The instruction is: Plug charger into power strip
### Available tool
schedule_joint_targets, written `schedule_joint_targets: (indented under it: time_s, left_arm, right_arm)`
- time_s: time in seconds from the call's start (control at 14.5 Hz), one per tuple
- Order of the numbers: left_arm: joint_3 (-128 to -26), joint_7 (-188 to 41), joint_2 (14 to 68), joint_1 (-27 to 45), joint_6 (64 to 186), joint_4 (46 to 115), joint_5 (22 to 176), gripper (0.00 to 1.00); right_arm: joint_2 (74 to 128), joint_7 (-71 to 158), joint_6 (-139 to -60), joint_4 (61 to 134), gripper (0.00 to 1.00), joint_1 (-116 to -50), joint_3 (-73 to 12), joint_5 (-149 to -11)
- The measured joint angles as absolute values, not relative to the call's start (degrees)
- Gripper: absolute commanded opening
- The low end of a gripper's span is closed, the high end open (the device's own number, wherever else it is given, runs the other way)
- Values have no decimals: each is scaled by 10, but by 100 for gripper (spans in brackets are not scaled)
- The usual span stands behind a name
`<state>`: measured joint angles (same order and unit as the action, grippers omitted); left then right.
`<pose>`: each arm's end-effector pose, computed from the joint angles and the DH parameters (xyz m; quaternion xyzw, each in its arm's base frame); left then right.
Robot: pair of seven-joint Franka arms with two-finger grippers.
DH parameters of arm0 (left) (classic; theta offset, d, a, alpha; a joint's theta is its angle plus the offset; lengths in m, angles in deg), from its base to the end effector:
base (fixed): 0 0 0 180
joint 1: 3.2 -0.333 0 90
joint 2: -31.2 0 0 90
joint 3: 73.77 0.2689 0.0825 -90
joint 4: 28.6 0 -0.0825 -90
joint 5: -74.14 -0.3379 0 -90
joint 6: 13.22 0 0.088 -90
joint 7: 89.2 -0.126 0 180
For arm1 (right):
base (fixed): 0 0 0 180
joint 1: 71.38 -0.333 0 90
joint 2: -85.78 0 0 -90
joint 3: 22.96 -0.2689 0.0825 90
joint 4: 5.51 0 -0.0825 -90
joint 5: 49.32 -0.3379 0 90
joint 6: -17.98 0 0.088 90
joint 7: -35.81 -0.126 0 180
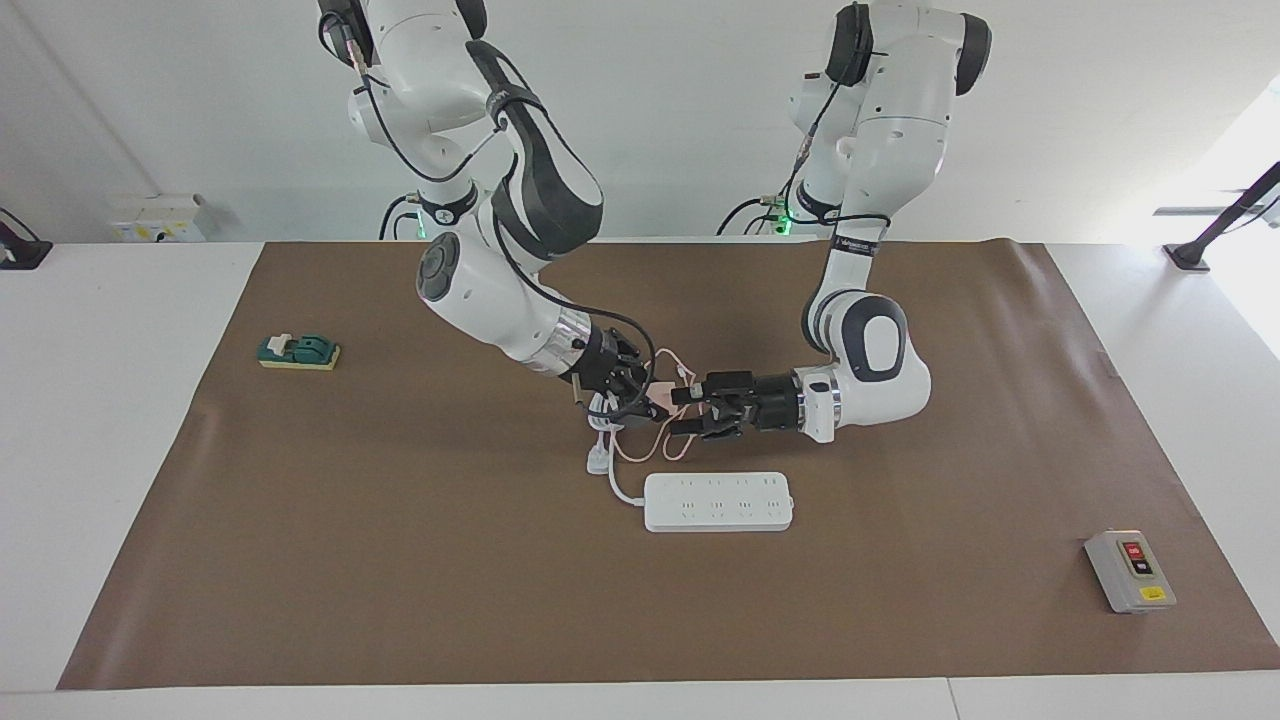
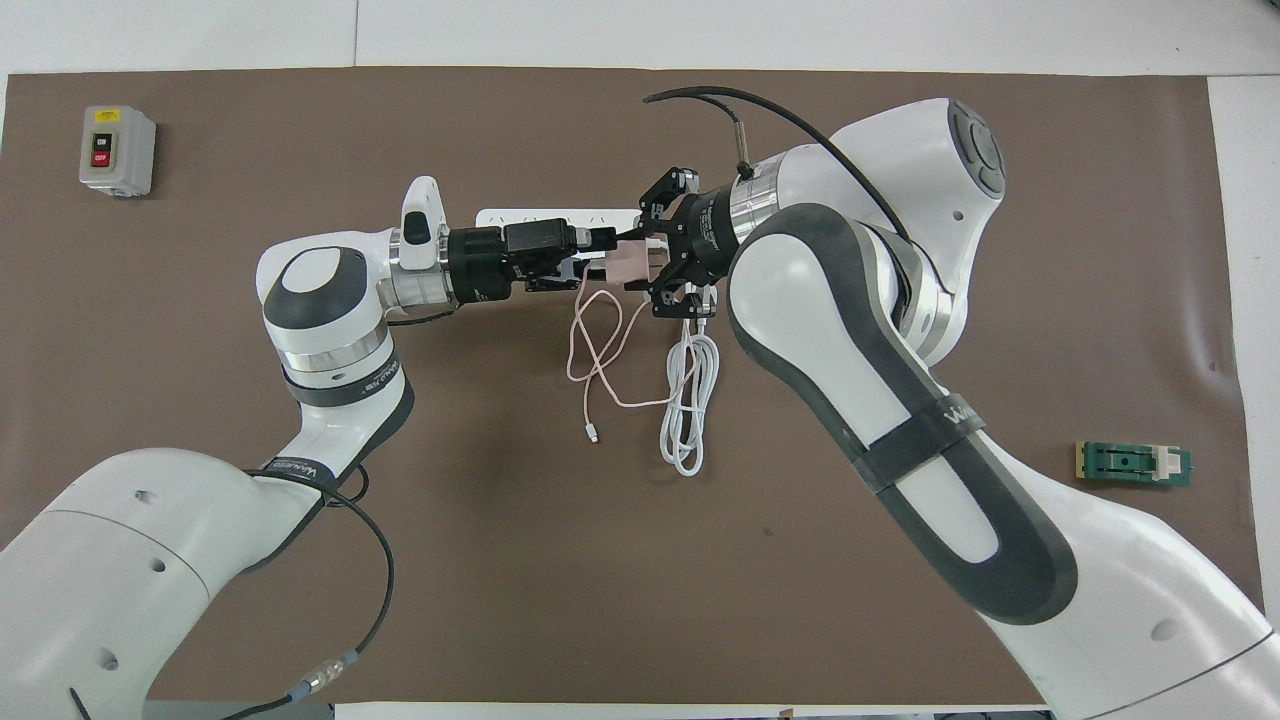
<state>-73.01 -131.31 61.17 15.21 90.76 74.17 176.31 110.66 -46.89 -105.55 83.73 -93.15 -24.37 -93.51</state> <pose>0.5504 -0.2796 0.2924 0.7140 0.0160 -0.0073 0.7000 0.5774 0.2878 0.3846 -0.7092 0.6161 0.2212 0.2617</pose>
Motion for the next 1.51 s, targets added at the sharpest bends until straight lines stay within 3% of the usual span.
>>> schedule_joint_targets:
  time_s: [0.96, 1.03, 1.24, 1.31, 1.45, 1.51]
  left_arm:
    - [-732, -1317, 588, 153, 907, 775, 1784, 97]
    - [-732, -1317, 588, 153, 907, 775, 1787, 79]
    - [-732, -1317, 588, 153, 906, 775, 1792, 52]
    - [-732, -1317, 588, 153, 906, 775, 1793, 38]
    - [-732, -1320, 588, 153, 906, 775, 1797, 0]
    - [-732, -1323, 588, 153, 905, 775, 1799, 0]
  right_arm:
    - [1132, -481, -1060, 800, 0, -935, -239, -935]
    - [1132, -481, -1060, 800, 0, -935, -239, -935]
    - [1132, -481, -1060, 799, 0, -935, -239, -935]
    - [1132, -481, -1060, 799, 0, -935, -239, -935]
    - [1133, -481, -1059, 799, 0, -934, -238, -935]
    - [1133, -481, -1059, 799, 0, -934, -238, -935]
